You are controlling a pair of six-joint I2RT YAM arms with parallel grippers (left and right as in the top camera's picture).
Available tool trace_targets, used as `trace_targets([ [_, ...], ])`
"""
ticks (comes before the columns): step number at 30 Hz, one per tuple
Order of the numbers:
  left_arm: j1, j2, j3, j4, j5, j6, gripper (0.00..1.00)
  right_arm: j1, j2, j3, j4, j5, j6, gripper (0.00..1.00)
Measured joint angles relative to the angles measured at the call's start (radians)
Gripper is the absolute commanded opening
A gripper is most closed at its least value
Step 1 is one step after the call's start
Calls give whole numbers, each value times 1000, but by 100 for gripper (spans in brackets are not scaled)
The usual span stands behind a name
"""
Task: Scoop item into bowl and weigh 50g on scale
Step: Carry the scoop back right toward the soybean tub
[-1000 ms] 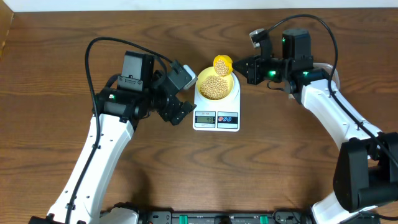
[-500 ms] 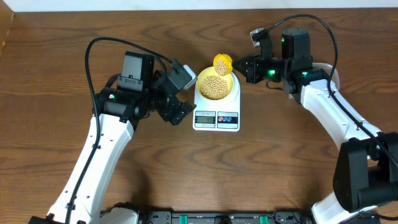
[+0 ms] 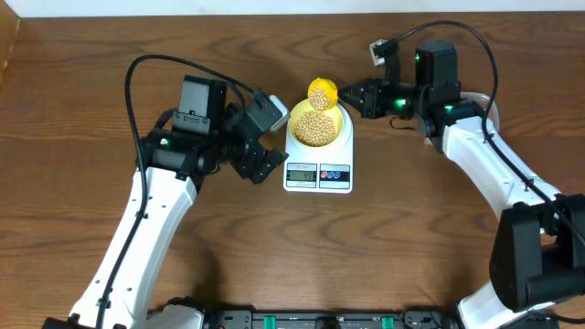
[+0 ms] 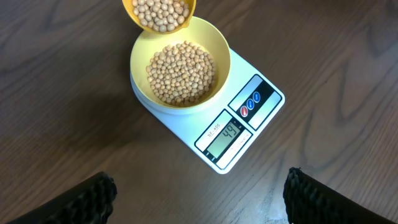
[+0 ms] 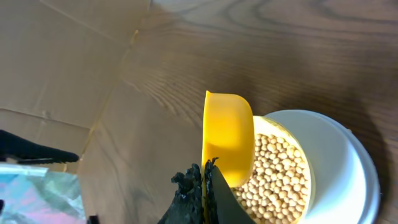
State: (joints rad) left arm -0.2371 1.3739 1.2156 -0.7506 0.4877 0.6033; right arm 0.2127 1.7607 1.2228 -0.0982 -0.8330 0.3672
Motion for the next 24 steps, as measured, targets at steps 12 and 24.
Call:
trace_targets([
  [12,0,0,0,0,0,0,88,-140,0,0,37,-150,75,1],
  [24,0,0,0,0,0,0,88,-266,0,0,11,-238,105,1],
])
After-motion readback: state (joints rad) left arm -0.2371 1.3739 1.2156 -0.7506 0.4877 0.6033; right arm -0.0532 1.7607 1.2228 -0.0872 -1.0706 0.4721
